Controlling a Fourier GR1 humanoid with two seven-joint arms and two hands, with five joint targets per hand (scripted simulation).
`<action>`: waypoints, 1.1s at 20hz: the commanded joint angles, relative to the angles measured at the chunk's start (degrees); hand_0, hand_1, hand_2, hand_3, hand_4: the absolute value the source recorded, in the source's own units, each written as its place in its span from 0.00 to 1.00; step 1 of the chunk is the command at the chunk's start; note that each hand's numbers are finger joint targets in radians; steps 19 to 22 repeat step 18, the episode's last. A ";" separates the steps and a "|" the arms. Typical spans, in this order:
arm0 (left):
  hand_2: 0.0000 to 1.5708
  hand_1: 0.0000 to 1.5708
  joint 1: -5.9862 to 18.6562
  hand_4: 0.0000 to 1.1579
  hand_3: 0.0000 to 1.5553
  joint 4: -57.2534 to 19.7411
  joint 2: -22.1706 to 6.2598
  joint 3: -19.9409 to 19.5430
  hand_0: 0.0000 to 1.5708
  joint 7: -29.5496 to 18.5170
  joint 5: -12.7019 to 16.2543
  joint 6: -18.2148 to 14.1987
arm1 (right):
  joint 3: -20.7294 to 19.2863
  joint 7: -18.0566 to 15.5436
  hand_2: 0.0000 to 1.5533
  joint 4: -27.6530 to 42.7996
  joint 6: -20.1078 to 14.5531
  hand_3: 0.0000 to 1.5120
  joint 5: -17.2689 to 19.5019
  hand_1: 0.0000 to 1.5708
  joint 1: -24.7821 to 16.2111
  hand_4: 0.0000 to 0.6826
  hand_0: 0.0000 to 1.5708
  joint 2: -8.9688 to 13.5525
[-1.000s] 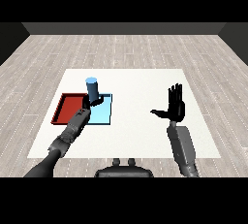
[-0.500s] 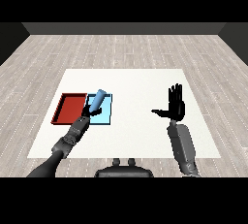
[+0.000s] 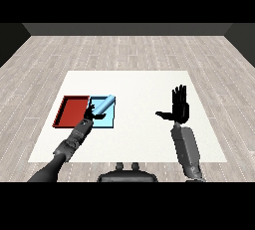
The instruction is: Pick the blue can and put it in the blue box
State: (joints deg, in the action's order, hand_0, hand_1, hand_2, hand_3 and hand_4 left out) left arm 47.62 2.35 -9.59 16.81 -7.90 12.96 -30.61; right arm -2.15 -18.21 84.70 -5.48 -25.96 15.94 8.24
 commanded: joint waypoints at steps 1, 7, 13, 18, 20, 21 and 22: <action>0.00 0.00 -0.10 0.00 0.00 0.44 -0.76 -2.19 0.00 -2.40 1.24 -6.36 | 0.74 -1.83 0.00 -1.66 0.65 0.00 0.40 0.00 0.47 0.00 0.00 -1.73; 0.00 0.00 -0.92 0.00 0.00 6.68 -0.71 -6.89 0.00 -14.52 4.81 -11.02 | 0.43 -2.18 0.00 -1.99 1.76 0.00 -0.32 0.00 -0.19 0.00 0.00 -1.97; 0.00 0.00 -3.84 0.00 0.00 21.18 0.62 -10.24 0.00 -30.67 8.58 3.18 | -0.50 0.04 0.00 2.36 3.16 0.00 -1.45 0.00 -2.02 0.00 0.00 0.75; 0.00 0.00 -9.55 0.00 0.00 33.32 2.59 -8.32 0.00 -36.89 9.49 11.83 | 2.27 0.82 0.00 1.87 3.84 0.00 0.90 0.00 -4.23 0.00 0.00 0.91; 0.00 0.00 -9.55 0.00 0.00 33.32 2.59 -8.32 0.00 -36.89 9.49 11.83 | 2.27 0.82 0.00 1.87 3.84 0.00 0.90 0.00 -4.23 0.00 0.00 0.91; 0.00 0.00 -9.55 0.00 0.00 33.32 2.59 -8.32 0.00 -36.89 9.49 11.83 | 2.27 0.82 0.00 1.87 3.84 0.00 0.90 0.00 -4.23 0.00 0.00 0.91; 0.00 0.00 -9.55 0.00 0.00 33.32 2.59 -8.32 0.00 -36.89 9.49 11.83 | 2.27 0.82 0.00 1.87 3.84 0.00 0.90 0.00 -4.23 0.00 0.00 0.91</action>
